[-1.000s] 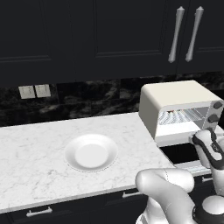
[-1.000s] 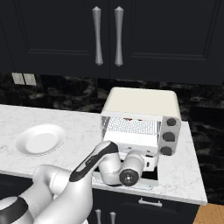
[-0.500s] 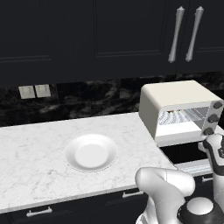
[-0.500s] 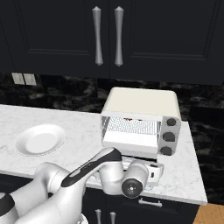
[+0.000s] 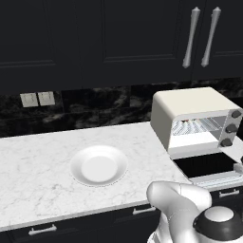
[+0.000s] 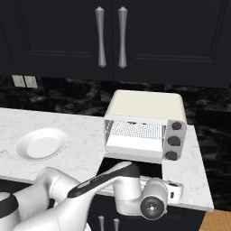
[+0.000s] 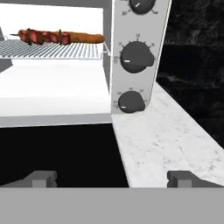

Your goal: Pick up the kebab skewer and baguette bread, and place them inside the toaster oven. Close the toaster oven door and start by setting the timer.

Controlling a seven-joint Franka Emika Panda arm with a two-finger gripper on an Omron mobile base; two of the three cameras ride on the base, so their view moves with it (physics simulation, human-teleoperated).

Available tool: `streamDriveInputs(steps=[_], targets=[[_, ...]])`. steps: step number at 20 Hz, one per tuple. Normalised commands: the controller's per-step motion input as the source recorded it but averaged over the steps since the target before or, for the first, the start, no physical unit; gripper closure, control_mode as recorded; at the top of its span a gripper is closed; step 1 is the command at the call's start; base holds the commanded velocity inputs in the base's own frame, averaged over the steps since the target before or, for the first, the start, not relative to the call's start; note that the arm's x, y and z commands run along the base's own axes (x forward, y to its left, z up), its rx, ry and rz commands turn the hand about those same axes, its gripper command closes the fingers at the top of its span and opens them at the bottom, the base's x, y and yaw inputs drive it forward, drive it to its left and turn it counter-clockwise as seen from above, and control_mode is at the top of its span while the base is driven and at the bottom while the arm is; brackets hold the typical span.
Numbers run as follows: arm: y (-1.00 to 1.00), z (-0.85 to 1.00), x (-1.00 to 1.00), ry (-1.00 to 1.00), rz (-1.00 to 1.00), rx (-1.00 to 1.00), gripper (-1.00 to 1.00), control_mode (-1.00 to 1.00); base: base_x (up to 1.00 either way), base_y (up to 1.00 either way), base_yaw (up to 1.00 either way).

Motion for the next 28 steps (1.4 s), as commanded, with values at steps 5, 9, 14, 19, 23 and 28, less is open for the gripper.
streamDriveInputs(steps=[5,9,14,19,23,28], targets=[[-0.19,-0.28,-0.61,0.09,0.0,0.0,-1.0,-1.0,0.0,0.0,0.0],[-0.02,-0.32,-0.5,0.05,0.0,0.0,-1.0,-1.0,0.0,0.0,0.0],[0.09,-0.35,-0.1,0.0,0.0,-0.03,-1.0,-1.0,0.0,0.0,0.0],[0.46,-0.21,0.0,0.0,0.0,-0.02,-1.0,-1.0,0.0,0.0,0.0],[0.43,0.0,0.0,-0.01,0.0,0.0,-1.0,-1.0,0.0,0.0,0.0],[0.21,0.0,0.05,-0.03,0.0,0.0,-1.0,-1.0,0.0,0.0,0.0]])
